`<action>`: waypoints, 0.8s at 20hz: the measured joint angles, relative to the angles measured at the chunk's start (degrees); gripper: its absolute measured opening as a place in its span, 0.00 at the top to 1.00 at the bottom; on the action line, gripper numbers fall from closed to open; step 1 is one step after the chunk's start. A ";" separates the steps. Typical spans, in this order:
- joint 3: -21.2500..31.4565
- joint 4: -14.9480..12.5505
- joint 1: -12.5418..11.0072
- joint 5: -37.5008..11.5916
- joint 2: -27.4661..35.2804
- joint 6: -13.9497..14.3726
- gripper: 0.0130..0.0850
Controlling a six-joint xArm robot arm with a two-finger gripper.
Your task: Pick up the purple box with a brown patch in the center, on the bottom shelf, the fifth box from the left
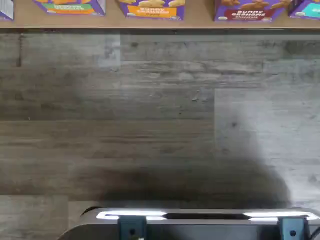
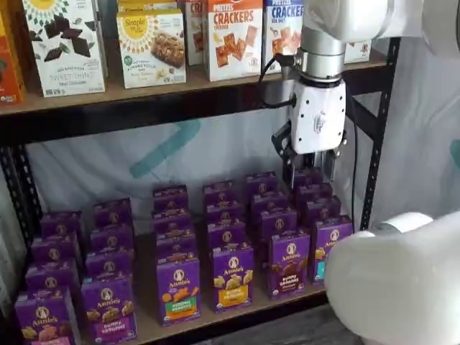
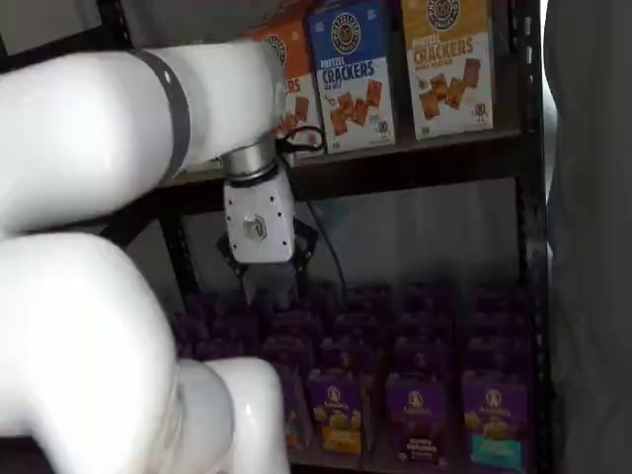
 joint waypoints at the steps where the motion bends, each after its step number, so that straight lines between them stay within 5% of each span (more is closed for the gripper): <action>1: 0.01 0.40 -0.22 -0.01 -0.02 -0.26 0.00; 8: 1.01 -0.24 -0.26 -1.68 0.03 -0.27 0.00; 16: 5.04 -2.33 -2.13 -9.51 2.46 -1.58 0.00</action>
